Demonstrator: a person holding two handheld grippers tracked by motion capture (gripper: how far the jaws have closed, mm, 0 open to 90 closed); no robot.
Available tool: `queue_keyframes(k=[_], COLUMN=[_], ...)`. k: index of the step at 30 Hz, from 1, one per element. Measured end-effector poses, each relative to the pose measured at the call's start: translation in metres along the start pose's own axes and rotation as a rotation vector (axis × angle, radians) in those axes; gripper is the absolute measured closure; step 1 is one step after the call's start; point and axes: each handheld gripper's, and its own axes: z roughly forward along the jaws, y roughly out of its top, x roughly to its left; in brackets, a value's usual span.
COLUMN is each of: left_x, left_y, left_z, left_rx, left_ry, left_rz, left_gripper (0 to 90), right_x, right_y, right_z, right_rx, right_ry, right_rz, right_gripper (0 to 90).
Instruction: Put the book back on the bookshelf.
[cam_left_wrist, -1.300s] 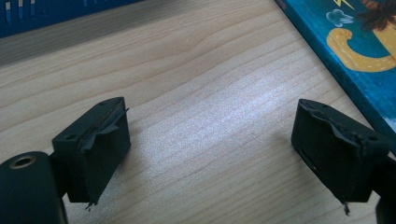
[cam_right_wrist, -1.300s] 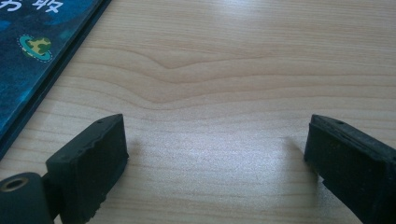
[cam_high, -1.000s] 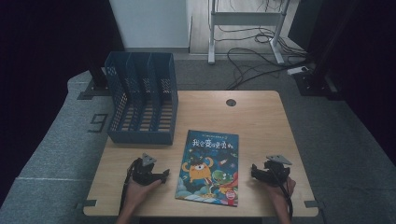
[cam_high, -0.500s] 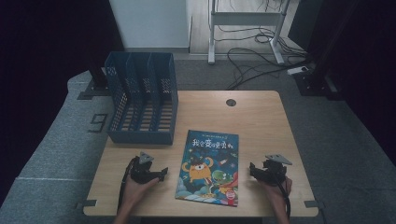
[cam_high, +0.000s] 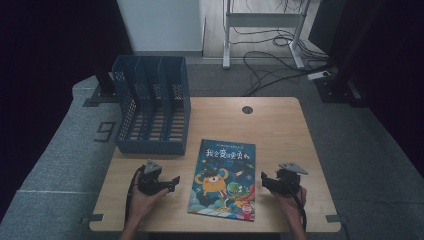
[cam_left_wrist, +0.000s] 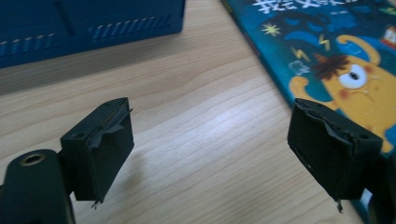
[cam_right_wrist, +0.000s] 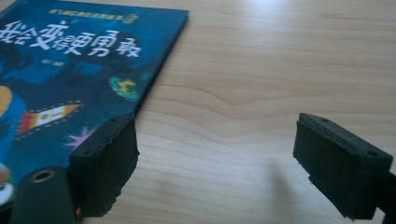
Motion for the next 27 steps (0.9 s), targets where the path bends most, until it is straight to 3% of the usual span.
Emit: queue_keyframes(k=[4,8,11,15,19,27], left_x=[-0.005,-0.019,-0.021,-0.025,-0.033,-0.038], left_y=[0.013,0.03,0.034,0.028,0.025,0.021], left_z=[0.009,0.017,0.018,0.023,0.026,0.026], left_rx=[0.022,0.011,0.007,-0.008,0.023,0.036], left_ry=[-0.026,-0.046,-0.056,-0.073,-0.075,-0.087], left_rz=[0.006,0.044,0.048,0.03,0.054,0.068], left_gripper=[14.6,14.6,14.7,14.7,15.6,15.6], right_x=[0.014,0.022,0.025,0.032,0.041,0.038], right_y=[0.011,0.019,0.023,0.024,0.016,0.006], right_z=[0.009,0.014,0.015,0.017,0.018,0.018], right_rx=[-0.004,-0.007,-0.014,-0.021,-0.005,0.014], right_ry=[0.045,0.067,0.075,0.093,0.1,0.097], right_rz=[0.01,0.003,0.014,0.014,-0.019,-0.018], right_gripper=[13.4,13.4,13.4,13.4,13.4,13.4])
